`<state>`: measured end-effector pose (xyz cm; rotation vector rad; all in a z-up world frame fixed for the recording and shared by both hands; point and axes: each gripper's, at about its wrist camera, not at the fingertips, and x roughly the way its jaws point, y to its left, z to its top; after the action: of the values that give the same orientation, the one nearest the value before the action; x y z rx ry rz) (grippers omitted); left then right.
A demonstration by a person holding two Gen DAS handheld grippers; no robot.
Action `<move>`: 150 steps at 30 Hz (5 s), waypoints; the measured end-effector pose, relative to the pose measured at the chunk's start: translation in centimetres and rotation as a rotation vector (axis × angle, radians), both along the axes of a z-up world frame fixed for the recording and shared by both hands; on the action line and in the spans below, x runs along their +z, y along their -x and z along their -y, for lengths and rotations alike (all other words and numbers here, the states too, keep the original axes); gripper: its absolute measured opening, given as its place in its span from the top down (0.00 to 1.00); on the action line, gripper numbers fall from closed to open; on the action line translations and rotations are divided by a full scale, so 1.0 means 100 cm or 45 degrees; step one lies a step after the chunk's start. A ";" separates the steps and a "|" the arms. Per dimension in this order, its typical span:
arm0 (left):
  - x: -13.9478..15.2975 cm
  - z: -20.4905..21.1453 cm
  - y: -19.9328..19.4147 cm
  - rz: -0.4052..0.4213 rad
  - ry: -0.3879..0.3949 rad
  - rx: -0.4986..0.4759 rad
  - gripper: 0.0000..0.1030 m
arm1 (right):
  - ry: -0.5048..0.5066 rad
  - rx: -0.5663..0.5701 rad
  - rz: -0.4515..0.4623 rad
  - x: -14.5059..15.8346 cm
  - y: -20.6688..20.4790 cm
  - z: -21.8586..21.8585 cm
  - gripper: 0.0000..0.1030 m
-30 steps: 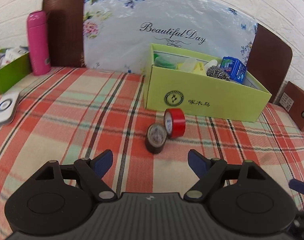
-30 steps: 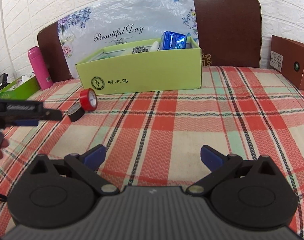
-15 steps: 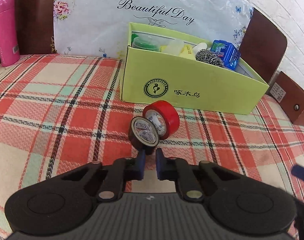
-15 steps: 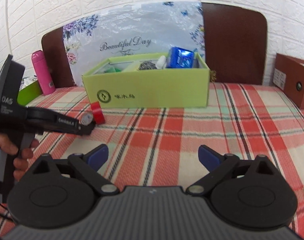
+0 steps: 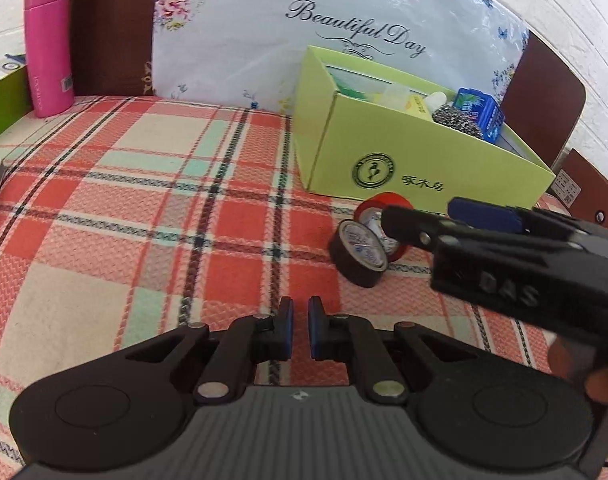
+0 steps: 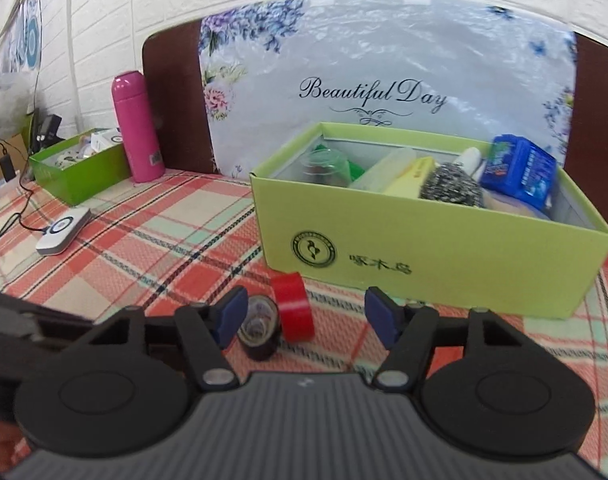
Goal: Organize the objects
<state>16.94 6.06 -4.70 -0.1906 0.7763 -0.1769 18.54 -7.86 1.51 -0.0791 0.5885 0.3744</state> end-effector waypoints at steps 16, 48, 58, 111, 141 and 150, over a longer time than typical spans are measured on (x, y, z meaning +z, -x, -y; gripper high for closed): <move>0.010 0.040 -0.037 0.054 -0.002 -0.048 0.51 | 0.194 0.033 0.059 -0.009 0.088 0.050 0.80; 0.007 0.062 -0.021 0.091 -0.175 -0.382 0.53 | 0.057 -0.038 -0.115 -0.028 0.099 0.105 0.56; 0.010 0.077 -0.008 0.075 -0.165 -0.251 0.34 | -0.007 -0.093 -0.120 -0.028 0.113 0.120 0.52; 0.088 0.097 -0.101 0.415 -0.128 -0.050 0.09 | 0.007 -0.223 0.351 0.029 -0.025 0.140 0.00; 0.090 0.109 0.064 0.302 -0.341 0.108 0.04 | -0.041 -0.417 0.080 0.042 0.118 0.143 0.00; 0.085 0.105 0.073 0.251 -0.294 0.108 0.04 | -0.043 -0.457 0.099 0.051 0.129 0.150 0.00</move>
<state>9.63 -4.42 3.75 0.0131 0.5857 -0.0242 5.60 -22.83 6.56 0.0447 0.5072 0.0328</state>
